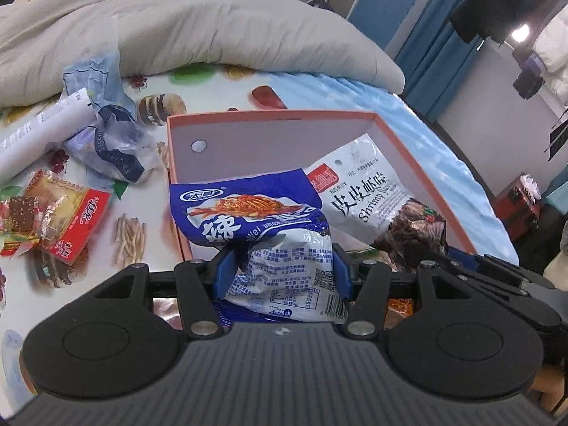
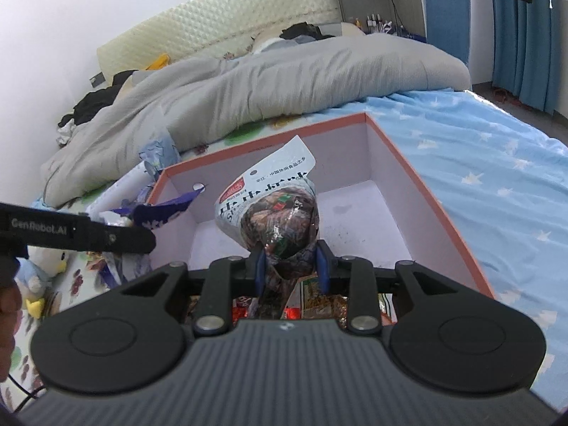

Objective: Organize snacks
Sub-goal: 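Open both tools to drop the two bags into the pink box, then move both tools back from the box toward the snack pile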

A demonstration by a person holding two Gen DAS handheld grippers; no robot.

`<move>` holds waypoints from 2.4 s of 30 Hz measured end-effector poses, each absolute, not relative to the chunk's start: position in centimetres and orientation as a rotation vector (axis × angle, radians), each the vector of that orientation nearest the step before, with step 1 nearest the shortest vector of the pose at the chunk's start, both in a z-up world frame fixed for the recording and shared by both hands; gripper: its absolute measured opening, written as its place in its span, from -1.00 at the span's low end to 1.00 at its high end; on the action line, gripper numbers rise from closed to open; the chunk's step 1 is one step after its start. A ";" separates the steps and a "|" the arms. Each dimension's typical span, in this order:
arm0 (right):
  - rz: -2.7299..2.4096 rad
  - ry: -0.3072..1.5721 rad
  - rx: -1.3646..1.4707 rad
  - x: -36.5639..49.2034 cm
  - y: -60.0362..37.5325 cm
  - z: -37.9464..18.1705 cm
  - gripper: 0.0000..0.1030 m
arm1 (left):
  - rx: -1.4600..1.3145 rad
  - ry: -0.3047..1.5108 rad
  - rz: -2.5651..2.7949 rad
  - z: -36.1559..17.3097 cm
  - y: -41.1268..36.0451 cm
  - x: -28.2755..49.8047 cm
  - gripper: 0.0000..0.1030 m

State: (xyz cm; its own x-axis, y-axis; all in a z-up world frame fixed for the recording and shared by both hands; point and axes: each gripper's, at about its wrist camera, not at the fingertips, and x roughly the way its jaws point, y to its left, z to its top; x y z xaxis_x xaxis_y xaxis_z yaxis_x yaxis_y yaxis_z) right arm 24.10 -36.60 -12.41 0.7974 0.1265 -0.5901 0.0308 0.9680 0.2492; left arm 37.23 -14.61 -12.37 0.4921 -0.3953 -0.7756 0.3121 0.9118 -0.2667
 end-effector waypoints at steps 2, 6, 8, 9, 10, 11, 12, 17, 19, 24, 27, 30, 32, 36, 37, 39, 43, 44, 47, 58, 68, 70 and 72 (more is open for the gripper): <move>0.044 0.657 0.263 24.3 -36.8 -12.7 -0.19 | -0.099 0.965 -0.406 -12.4 -14.5 37.4 0.23; 0.058 0.656 0.275 24.2 -36.9 -12.6 0.09 | -0.118 0.931 -0.369 -11.6 -13.9 37.0 0.55; 0.061 0.647 0.267 23.9 -36.7 -12.3 0.35 | -0.132 0.912 -0.369 -11.0 -13.5 36.6 0.55; 0.063 0.643 0.263 23.7 -36.5 -12.1 0.34 | -0.134 0.907 -0.367 -10.7 -13.4 36.3 0.55; 0.063 0.638 0.263 23.4 -36.5 -11.8 0.33 | -0.134 0.901 -0.365 -10.3 -13.3 36.1 0.55; 0.062 0.632 0.263 23.2 -36.4 -11.6 0.33 | -0.133 0.894 -0.364 -10.0 -13.2 35.8 0.55; 0.062 0.626 0.263 22.9 -36.4 -11.4 0.33 | -0.131 0.887 -0.365 -9.6 -13.2 35.4 0.55; 0.075 0.601 0.259 21.0 -35.9 -10.1 0.33 | -0.140 0.859 -0.370 -8.0 -12.5 33.0 0.55; 0.079 0.590 0.257 20.0 -35.6 -9.6 0.33 | -0.144 0.845 -0.373 -7.4 -12.1 31.7 0.55; 0.099 0.570 0.256 17.8 -34.6 -8.6 0.33 | -0.166 0.812 -0.367 -5.9 -10.9 28.6 0.55; 0.088 0.542 0.253 16.3 -33.9 -7.9 0.33 | -0.169 0.799 -0.360 -5.0 -10.1 27.0 0.55; 0.097 0.523 0.250 15.1 -33.3 -7.3 0.33 | -0.162 0.770 -0.357 -4.1 -9.4 25.3 0.55; 0.106 0.510 0.252 14.4 -33.1 -6.9 0.33 | -0.169 0.755 -0.356 -3.5 -8.9 24.3 0.55; 0.130 0.493 0.241 12.9 -32.2 -6.3 0.33 | -0.177 0.739 -0.355 -2.8 -7.8 22.3 0.55; 0.132 0.490 0.240 12.6 -31.9 -6.1 0.33 | -0.181 0.738 -0.353 -2.7 -7.6 21.9 0.55; 0.145 0.477 0.238 11.9 -31.5 -5.9 0.33 | -0.184 0.734 -0.350 -2.5 -7.2 21.2 0.55; 0.170 0.466 0.227 11.0 -30.4 -5.5 0.33 | -0.165 0.708 -0.340 -1.9 -6.5 19.8 0.55; 0.175 0.466 0.227 10.9 -30.2 -5.4 0.33 | -0.170 0.704 -0.336 -1.8 -6.3 19.5 0.55; 0.199 0.463 0.217 10.4 -29.2 -5.4 0.33 | -0.176 0.675 -0.329 -1.4 -5.3 18.2 0.55; 0.282 0.470 0.184 9.2 -25.0 -5.9 0.33 | -0.186 0.652 -0.249 -1.7 -1.0 14.9 0.56; 0.352 0.522 0.187 7.3 -21.5 -7.3 0.33 | -0.208 0.674 -0.192 -3.0 2.6 11.3 0.56; 0.359 0.528 0.185 7.0 -20.9 -7.6 0.33 | -0.216 0.682 -0.188 -3.5 3.3 10.8 0.56; 0.369 0.537 0.176 6.9 -20.2 -7.9 0.33 | -0.234 0.693 -0.177 -3.9 4.1 10.5 0.57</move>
